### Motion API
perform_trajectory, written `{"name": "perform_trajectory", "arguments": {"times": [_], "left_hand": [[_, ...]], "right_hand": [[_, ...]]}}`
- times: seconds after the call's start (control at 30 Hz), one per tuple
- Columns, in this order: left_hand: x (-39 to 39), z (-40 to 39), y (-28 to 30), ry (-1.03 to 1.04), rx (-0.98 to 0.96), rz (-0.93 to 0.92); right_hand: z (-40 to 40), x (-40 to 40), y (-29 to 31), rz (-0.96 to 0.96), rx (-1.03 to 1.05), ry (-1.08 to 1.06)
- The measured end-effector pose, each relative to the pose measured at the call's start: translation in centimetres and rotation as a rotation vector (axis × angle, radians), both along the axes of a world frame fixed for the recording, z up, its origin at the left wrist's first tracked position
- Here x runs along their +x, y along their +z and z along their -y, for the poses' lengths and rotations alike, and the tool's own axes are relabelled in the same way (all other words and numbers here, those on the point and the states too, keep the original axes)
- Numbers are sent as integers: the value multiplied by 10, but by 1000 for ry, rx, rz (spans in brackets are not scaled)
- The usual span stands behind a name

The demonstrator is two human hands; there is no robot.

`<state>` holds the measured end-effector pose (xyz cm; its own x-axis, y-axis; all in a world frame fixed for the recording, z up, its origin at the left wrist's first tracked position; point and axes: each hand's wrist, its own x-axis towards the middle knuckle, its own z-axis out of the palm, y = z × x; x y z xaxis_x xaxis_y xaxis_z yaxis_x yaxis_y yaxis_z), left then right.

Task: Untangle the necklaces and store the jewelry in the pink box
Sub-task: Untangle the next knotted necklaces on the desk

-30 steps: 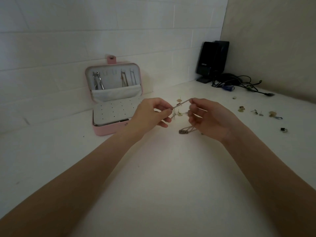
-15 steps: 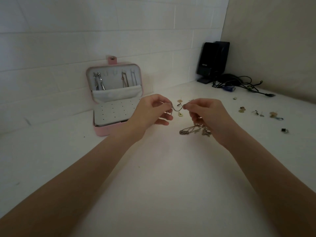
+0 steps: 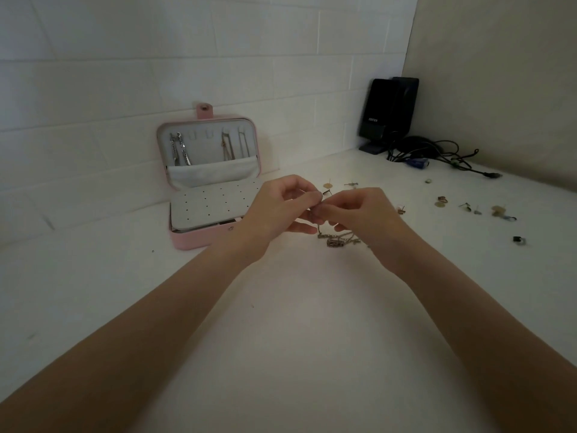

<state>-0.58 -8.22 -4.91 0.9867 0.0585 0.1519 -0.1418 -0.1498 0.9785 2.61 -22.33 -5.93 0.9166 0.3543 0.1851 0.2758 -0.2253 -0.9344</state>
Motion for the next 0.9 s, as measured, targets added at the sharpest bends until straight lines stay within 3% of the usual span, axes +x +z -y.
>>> {"name": "perform_trajectory", "arguments": {"times": [0.13, 0.3, 0.53, 0.67, 0.77, 0.9], "left_hand": [[0, 1, -1, -28, -12, -37], [2, -2, -1, -66, -257, -178], [1, 2, 2, -104, -405, -275], [2, -2, 2, -57, -477, -261], [3, -3, 2, -43, -428, -255], [3, -2, 3, -19, -334, -284]], "right_hand": [[3, 2, -2, -112, 75, -4], [6, 5, 0, -383, 341, 70], [5, 3, 4, -618, 606, 88], [3, 5, 1, -507, 521, 44], [0, 3, -2, -351, 399, -22], [3, 2, 1, -301, 368, -41]]}}
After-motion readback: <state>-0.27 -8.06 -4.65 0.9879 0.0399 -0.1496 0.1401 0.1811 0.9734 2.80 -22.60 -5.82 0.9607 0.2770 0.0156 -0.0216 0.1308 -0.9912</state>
